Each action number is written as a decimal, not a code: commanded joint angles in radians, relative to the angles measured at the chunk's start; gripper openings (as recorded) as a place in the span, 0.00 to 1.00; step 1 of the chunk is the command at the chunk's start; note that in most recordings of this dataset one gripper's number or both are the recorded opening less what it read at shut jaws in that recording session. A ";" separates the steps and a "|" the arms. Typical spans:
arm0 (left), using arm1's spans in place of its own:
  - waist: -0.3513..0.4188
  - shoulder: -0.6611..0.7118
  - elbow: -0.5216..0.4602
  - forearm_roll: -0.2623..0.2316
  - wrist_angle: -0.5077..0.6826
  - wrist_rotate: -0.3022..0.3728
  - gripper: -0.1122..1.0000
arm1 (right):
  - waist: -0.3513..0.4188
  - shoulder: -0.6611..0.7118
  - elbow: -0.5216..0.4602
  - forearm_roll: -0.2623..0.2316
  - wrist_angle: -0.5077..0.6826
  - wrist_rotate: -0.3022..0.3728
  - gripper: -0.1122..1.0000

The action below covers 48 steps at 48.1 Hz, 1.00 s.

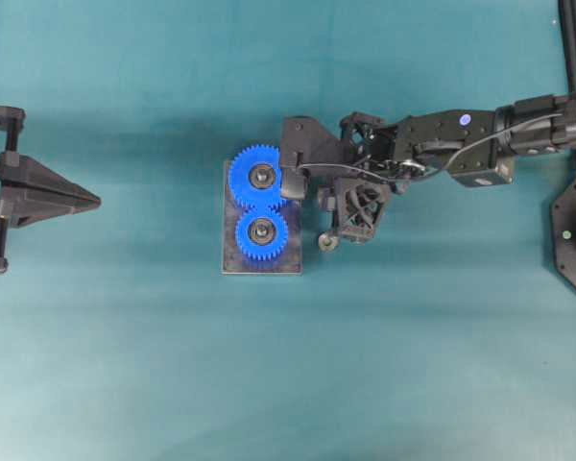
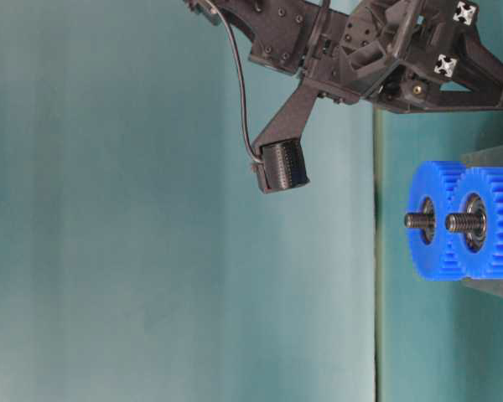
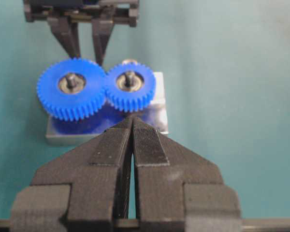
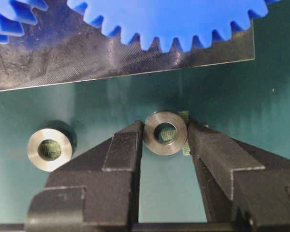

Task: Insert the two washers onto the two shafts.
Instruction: 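Close the right gripper on the upper washer and lift it, then carry the washer left and lower it onto the upper gear's shaft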

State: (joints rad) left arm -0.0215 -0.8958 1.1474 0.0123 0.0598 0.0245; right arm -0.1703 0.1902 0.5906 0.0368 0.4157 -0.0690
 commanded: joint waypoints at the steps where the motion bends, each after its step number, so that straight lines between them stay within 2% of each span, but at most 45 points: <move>1: 0.002 0.005 -0.011 0.002 -0.005 -0.003 0.11 | -0.014 -0.008 -0.003 -0.005 0.002 0.012 0.42; 6: 0.002 0.005 -0.012 0.002 -0.006 -0.003 0.11 | -0.012 -0.037 -0.020 -0.005 0.015 0.014 0.41; 12: 0.002 0.005 -0.014 0.003 -0.006 -0.003 0.11 | -0.003 -0.089 -0.064 -0.005 0.091 0.014 0.41; 26: 0.002 0.005 -0.012 0.002 -0.006 -0.003 0.11 | 0.067 -0.143 -0.192 -0.005 0.238 0.014 0.41; 39: 0.002 0.005 -0.009 0.003 -0.005 -0.003 0.11 | 0.087 -0.118 -0.319 -0.005 0.262 0.012 0.41; 48: 0.002 0.003 -0.003 0.002 -0.005 -0.003 0.11 | 0.075 -0.086 -0.351 -0.014 0.270 0.011 0.41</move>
State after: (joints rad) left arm -0.0215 -0.8958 1.1551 0.0123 0.0598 0.0230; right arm -0.0890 0.1074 0.2684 0.0276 0.6842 -0.0629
